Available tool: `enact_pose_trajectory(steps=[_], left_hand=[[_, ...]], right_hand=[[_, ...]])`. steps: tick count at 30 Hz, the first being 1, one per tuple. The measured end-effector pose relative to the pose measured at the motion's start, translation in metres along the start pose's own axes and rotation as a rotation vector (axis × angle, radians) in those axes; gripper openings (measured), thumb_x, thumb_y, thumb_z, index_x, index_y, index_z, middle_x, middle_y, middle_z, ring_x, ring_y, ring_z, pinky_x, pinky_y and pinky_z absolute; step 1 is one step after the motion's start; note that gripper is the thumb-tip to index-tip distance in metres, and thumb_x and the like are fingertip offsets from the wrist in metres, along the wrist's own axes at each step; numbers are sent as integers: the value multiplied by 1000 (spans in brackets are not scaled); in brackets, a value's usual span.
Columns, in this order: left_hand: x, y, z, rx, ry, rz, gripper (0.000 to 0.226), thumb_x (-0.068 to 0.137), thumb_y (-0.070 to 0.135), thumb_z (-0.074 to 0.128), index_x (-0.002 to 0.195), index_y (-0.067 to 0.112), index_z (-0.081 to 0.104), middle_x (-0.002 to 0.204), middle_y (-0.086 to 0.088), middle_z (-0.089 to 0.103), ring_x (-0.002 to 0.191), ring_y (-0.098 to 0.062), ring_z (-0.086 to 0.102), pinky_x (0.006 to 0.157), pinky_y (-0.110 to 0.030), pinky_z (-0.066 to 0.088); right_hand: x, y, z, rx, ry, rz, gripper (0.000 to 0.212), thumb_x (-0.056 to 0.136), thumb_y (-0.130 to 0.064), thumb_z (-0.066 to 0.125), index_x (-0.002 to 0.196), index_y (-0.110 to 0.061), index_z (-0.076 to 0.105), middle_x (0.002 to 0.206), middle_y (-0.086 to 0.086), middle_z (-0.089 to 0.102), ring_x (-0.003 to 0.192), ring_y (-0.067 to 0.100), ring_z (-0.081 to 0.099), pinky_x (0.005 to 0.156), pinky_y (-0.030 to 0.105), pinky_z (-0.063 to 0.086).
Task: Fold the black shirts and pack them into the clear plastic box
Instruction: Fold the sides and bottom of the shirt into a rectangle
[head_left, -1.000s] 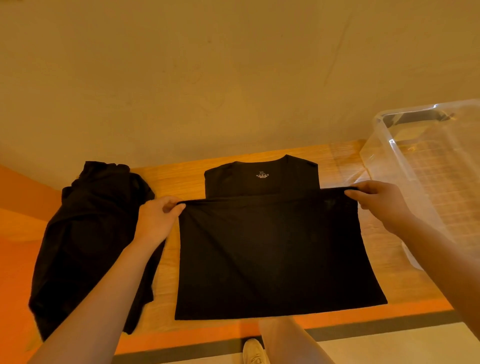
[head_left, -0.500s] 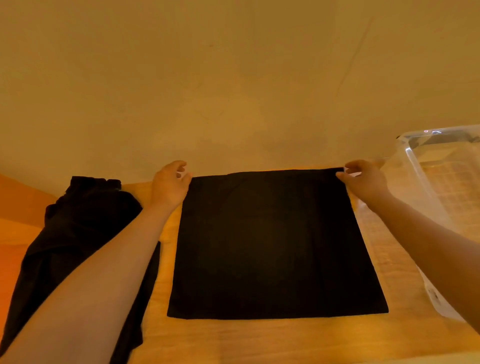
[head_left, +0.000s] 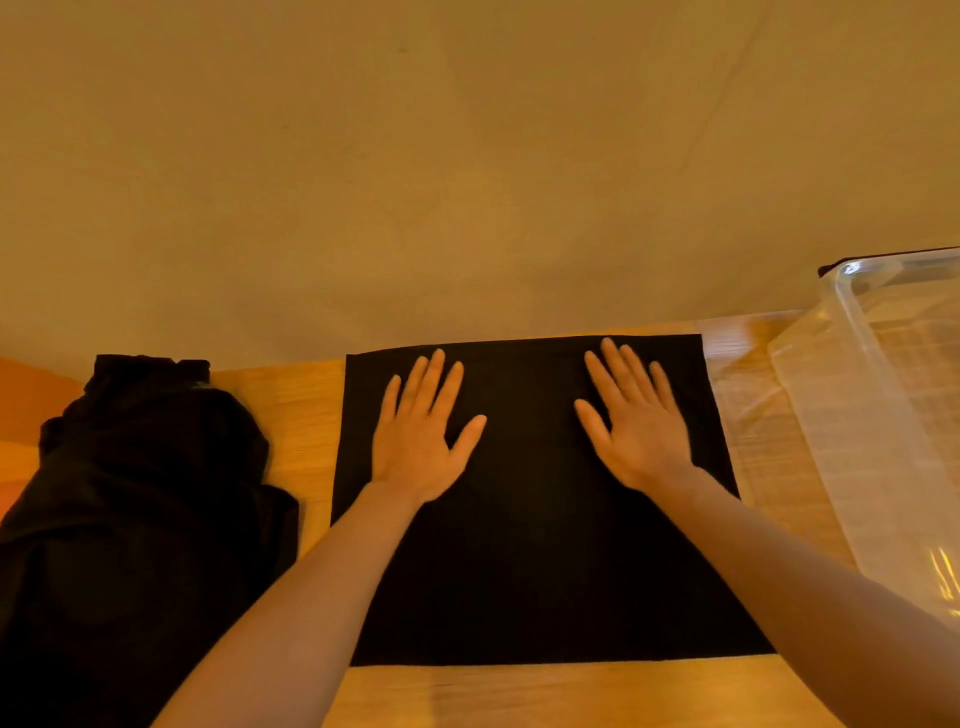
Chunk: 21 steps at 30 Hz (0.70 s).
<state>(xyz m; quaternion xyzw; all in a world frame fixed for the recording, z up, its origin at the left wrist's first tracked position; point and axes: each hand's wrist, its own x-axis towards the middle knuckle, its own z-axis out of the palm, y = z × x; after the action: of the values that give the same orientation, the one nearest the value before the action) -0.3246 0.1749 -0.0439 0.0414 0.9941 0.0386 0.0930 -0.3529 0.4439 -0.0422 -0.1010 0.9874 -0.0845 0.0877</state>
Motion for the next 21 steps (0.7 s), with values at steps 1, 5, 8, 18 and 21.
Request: enact_pose_trajectory(steps=[1,5,8,18,21], left_hand=[[1,-13,0,8,-3,-28,72,93,67,4,153,28,-6,160,3,-13,147,-15,-17,120,-42,-5],[0,-53,-2,3,-23,-110,75,88,69,-2,152,30,-9,161,4,-11,146,-12,-18,120,-41,-6],[-5,-55,-3,-30,0,-151,76,89,67,-2,153,27,-4,162,0,-7,147,-14,-16,120,-41,-8],[-65,64,16,-103,79,107,57,102,49,22,153,23,20,161,-1,10,149,-16,2,120,-46,14],[-87,43,23,-73,69,8,61,100,55,20,154,27,11,162,2,3,149,-13,-4,121,-44,7]], right_hand=[[1,13,-1,-7,9,40,66,94,-60,5,152,-31,-1,160,-9,-9,146,9,-14,120,38,-8],[3,57,-7,-16,-7,126,73,91,-62,-2,154,-24,-2,160,-8,-10,145,7,-17,120,36,-8],[4,59,-7,-16,-1,124,76,91,-60,-4,154,-18,-1,161,-5,-10,145,8,-17,119,35,-11],[-72,-55,19,19,18,-189,58,101,-50,18,153,-23,18,161,-2,11,148,13,3,121,40,7],[-88,-28,21,6,36,-85,60,99,-53,17,153,-27,14,161,-6,7,148,12,0,121,42,6]])
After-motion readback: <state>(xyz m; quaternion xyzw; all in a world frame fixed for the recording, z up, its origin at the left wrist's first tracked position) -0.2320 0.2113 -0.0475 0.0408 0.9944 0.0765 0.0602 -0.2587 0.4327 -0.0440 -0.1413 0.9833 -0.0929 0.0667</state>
